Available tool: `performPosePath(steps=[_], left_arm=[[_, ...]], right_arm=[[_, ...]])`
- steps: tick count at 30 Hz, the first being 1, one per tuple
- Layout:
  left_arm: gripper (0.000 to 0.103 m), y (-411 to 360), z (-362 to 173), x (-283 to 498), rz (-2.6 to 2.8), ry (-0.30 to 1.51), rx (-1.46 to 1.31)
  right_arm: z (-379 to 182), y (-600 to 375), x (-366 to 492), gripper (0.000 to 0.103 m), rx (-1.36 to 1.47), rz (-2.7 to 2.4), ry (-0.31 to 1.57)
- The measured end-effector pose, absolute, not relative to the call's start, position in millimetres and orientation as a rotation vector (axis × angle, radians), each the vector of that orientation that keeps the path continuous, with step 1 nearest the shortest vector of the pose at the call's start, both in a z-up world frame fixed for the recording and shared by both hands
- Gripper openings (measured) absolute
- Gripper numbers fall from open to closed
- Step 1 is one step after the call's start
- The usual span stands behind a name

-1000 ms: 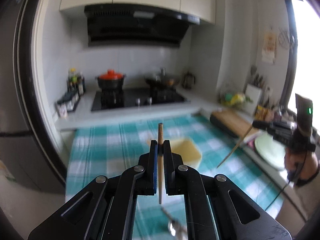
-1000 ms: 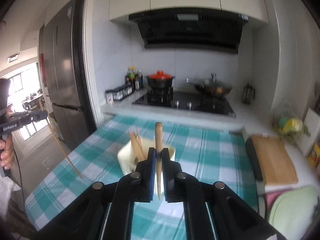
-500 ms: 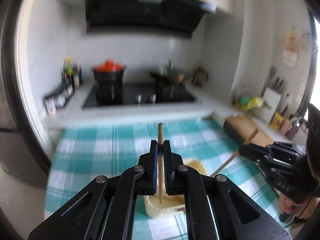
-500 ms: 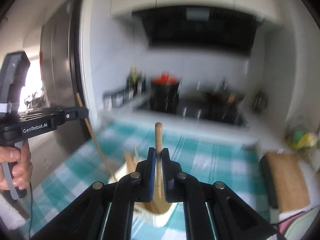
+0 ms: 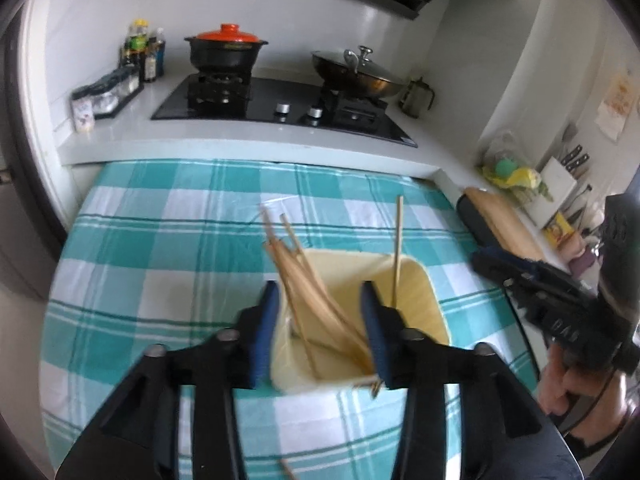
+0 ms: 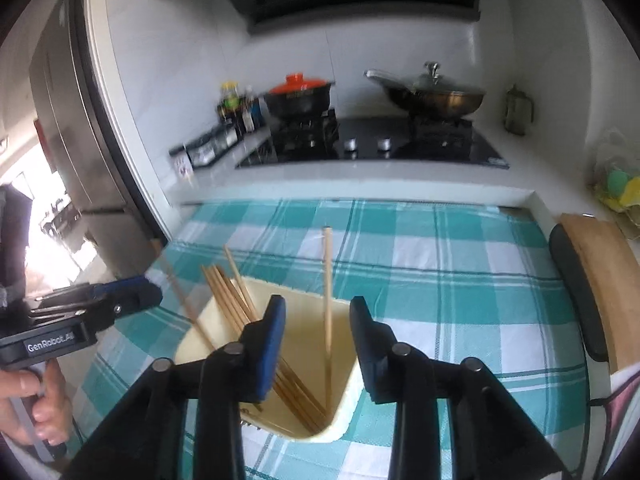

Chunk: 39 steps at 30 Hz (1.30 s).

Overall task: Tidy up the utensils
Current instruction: 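Withdraw both open tools back over the remaining utensils, then close the left tool on the steel spoon handle while the right tool grasps a chopstick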

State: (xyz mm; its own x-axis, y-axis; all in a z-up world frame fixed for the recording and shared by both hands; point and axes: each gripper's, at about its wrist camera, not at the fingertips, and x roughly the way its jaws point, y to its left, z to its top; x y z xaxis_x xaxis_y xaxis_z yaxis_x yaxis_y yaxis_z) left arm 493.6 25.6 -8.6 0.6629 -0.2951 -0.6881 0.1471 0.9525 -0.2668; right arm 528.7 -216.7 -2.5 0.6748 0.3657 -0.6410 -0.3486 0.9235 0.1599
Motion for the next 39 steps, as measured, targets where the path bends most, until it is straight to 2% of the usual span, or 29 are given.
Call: performPosePath(steps=[3,7,10,15,19,28,37,39], left_arm=[[0.063,38.4,-9.8,454.7,-0.259,0.837,-0.12],[0.079,56.0,-31.1,390.2,-0.286,0.907,-0.02],[0.083,66.3,-65.3,330.1,-0.277,0.956,0.02],[0.083,66.0,-128.8,258.7,-0.2,0.988,-0.045],[0.083,41.4,-153.5,234.7,-0.193,0.975,-0.068],[0.083,-5.7,-161.8,244.1,-0.208,0.928,0.012],[0.083,-15.9,-190.1,270.1,-0.108,0.961,0.055],[0.08,-9.8,-190.4,270.6,-0.09,0.946,0.044]], right_arm=[[-2.8,-234.8,500.0,0.035,-0.005,0.408,0.737],[-32.6,-267.9,438.2,0.046,-0.102,0.415,0.802],[-82.3,-288.3,380.2,0.046,-0.21,0.365,0.846],[-161.1,-299.7,301.2,0.046,-0.223,0.29,0.918],[-188.1,-294.7,276.1,0.046,-0.191,0.22,0.915],[-192.3,-298.3,271.4,0.046,-0.102,0.194,0.864],[-192.8,-295.2,271.2,0.046,-0.114,0.188,0.862],[-191.9,-295.3,270.9,0.046,-0.121,0.185,0.862]])
